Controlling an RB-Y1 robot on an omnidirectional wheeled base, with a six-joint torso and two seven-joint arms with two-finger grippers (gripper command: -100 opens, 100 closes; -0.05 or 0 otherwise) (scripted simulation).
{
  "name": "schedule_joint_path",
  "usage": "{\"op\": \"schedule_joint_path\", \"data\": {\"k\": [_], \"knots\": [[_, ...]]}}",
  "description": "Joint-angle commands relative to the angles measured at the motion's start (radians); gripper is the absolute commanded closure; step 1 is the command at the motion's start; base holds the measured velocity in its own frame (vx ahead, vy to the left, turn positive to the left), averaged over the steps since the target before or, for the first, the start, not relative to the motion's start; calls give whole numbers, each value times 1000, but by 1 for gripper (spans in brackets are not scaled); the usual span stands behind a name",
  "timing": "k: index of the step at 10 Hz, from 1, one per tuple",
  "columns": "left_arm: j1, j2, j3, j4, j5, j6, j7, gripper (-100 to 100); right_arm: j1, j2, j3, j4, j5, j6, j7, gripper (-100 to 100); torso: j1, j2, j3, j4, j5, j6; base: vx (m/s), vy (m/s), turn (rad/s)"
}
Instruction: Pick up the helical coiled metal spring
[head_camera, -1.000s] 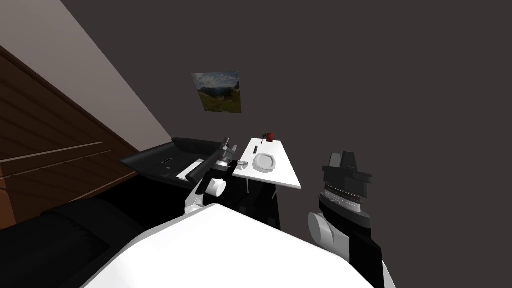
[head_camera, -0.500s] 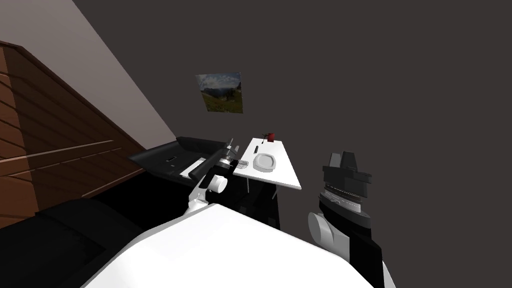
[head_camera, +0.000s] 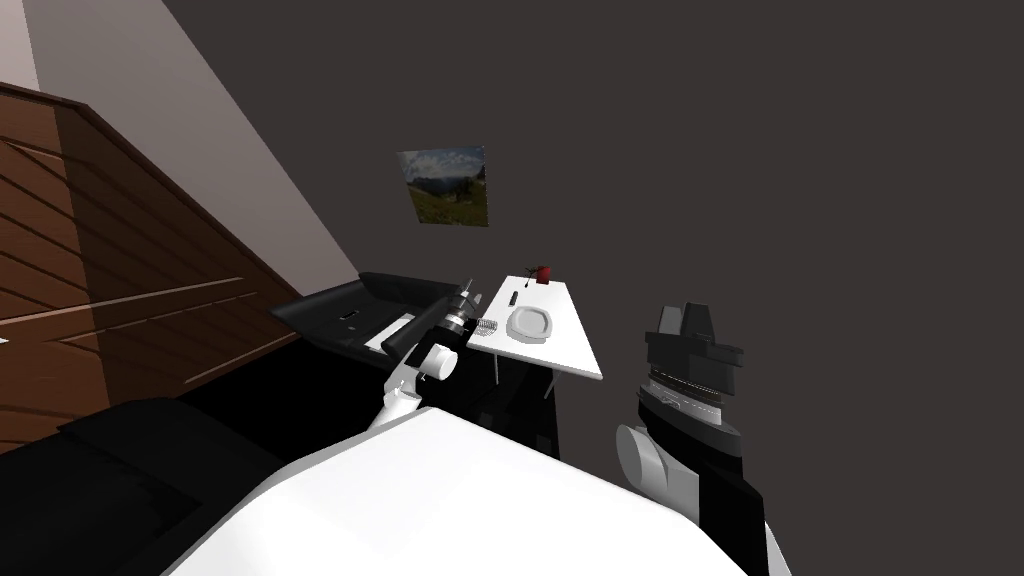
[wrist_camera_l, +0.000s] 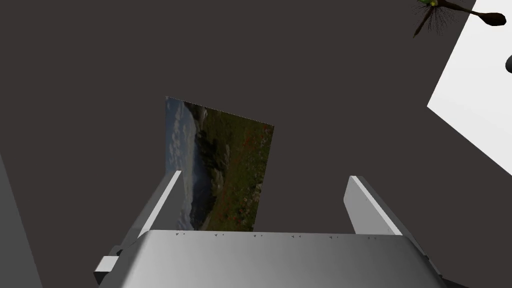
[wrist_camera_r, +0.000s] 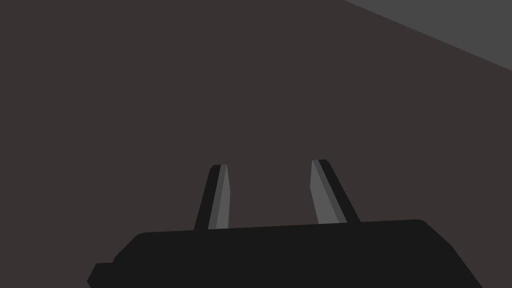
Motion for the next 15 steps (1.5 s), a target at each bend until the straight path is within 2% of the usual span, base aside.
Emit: {"op": "schedule_joint_path", "data": {"k": [1, 2, 3, 4, 5, 6, 8, 9, 11, 12, 13, 14, 15], "knots": [[-33, -1, 2, 16, 4, 50, -10, -100, 0, 0, 0, 0, 0, 0, 0, 0, 0, 0, 0, 0, 0, 0, -9, -26, 56], [-33, -1, 2, 16, 4, 79, -10, -100, 0, 0, 0, 0, 0, 0, 0, 0, 0, 0, 0, 0, 0, 0, -11, -24, 40], [-33, -1, 2, 16, 4, 85, -10, -100, 0, 0, 0, 0, 0, 0, 0, 0, 0, 0, 0, 0, 0, 0, -7, -13, 4], [-61, -1, 5, 31, 7, 128, -18, -100, 0, 0, 0, 0, 0, 0, 0, 0, 0, 0, 0, 0, 0, 0, -11, -19, 82], [-61, -1, 5, 31, 7, 153, -18, -100, 0, 0, 0, 0, 0, 0, 0, 0, 0, 0, 0, 0, 0, 0, -9, -24, 34], [-90, -1, 8, 46, 8, 178, -26, -100, 0, 0, 0, 0, 0, 0, 0, 0, 0, 0, 0, 0, 0, 0, -14, -28, 57], [-90, -1, 8, 46, 8, 222, -26, -100, 0, 0, 0, 0, 0, 0, 0, 0, 0, 0, 0, 0, 0, 0, -7, -17, 16], [-120, -2, 12, 63, 9, 254, -34, -100, 0, 0, 0, 0, 0, 0, 0, 0, 0, 0, 0, 0, 0, 0, -9, -13, 54], [-120, -2, 12, 63, 9, 293, -34, -100, 0, 0, 0, 0, 0, 0, 0, 0, 0, 0, 0, 0, 0, 0, -5, -13, 20], [-149, -4, 15, 81, 7, 337, -43, -100, 0, 0, 0, 0, 0, 0, 0, 0, 1, 0, 0, 0, 0, 0, -6, -16, 56], [-149, -4, 15, 81, 7, 365, -43, -100, 0, 0, 0, 0, 0, 0, 0, 0, 0, 0, 0, 0, 0, 0, -8, -18, 34], [-179, -6, 19, 99, 4, 394, -52, -100, 0, 0, 0, 0, 0, 0, 0, 0, 0, 0, 0, 0, 0, 0, -10, -17, 59], [-179, -6, 19, 99, 4, 424, -52, -100, 0, 0, 0, 0, 0, 0, 0, 0, 0, 0, 0, 0, 0, 0, -10, -18, 24]]}}
